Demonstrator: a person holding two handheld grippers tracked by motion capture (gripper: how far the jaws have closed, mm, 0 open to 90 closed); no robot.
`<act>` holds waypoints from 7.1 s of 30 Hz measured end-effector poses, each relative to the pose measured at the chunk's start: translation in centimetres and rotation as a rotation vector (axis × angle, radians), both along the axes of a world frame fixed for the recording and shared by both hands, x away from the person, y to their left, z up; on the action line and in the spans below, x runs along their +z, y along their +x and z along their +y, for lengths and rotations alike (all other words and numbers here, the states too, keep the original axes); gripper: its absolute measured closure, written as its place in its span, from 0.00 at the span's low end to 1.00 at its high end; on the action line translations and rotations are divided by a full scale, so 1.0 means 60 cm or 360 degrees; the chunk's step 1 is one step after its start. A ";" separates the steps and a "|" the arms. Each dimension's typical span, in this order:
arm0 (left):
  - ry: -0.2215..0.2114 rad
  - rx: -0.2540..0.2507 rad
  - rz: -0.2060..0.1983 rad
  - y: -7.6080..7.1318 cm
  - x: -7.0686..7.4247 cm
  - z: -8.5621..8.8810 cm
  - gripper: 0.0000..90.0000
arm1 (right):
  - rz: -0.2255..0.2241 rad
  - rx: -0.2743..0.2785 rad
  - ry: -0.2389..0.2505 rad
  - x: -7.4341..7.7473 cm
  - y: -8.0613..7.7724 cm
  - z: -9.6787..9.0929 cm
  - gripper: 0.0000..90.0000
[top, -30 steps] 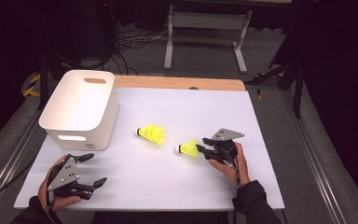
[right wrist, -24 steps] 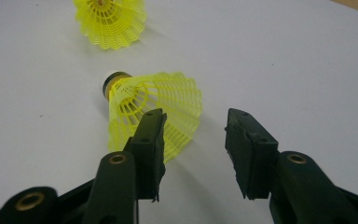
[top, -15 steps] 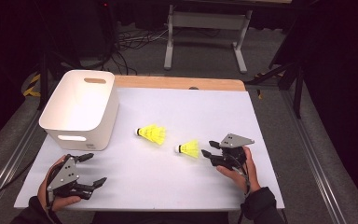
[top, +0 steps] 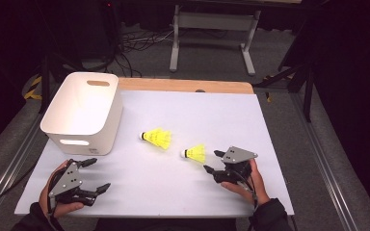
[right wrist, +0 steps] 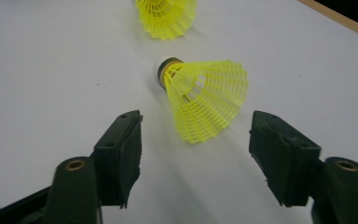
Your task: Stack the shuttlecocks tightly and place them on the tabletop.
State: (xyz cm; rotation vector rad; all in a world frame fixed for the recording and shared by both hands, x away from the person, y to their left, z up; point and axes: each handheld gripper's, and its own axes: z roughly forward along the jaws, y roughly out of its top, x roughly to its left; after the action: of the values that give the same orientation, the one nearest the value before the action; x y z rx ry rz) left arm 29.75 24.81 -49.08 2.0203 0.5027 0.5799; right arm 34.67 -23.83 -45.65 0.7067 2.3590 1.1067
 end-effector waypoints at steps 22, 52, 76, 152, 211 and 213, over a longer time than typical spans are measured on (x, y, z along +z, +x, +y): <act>0.0008 -0.0009 0.0010 0.003 -0.002 -0.003 0.11 | 0.0098 0.0069 -0.0081 -0.031 0.018 0.049 0.69; -0.0009 -0.0009 0.0005 0.003 -0.001 -0.003 0.11 | -0.0007 0.0058 -0.0005 -0.010 0.018 0.047 1.00; -0.0023 -0.0010 0.0011 0.003 -0.002 0.000 0.10 | -0.0045 0.0069 0.0038 -0.006 0.023 0.072 1.00; -0.0020 -0.0066 0.0022 0.000 -0.004 -0.004 0.11 | 0.0105 0.0066 0.0001 -0.028 0.134 0.202 0.69; 0.0001 -0.0052 0.0014 0.000 -0.002 -0.003 0.11 | -0.0385 0.0059 0.0017 0.074 0.009 0.107 0.27; -0.0001 -0.0051 0.0014 0.000 -0.002 -0.003 0.11 | -0.0389 0.0056 0.0012 0.073 0.004 0.102 0.26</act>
State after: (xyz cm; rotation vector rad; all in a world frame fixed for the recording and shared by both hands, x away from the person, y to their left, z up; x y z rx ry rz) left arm 29.77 24.64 -49.22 2.0277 0.4750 0.5517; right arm 34.93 -17.69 -41.25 0.5030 2.1683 1.1475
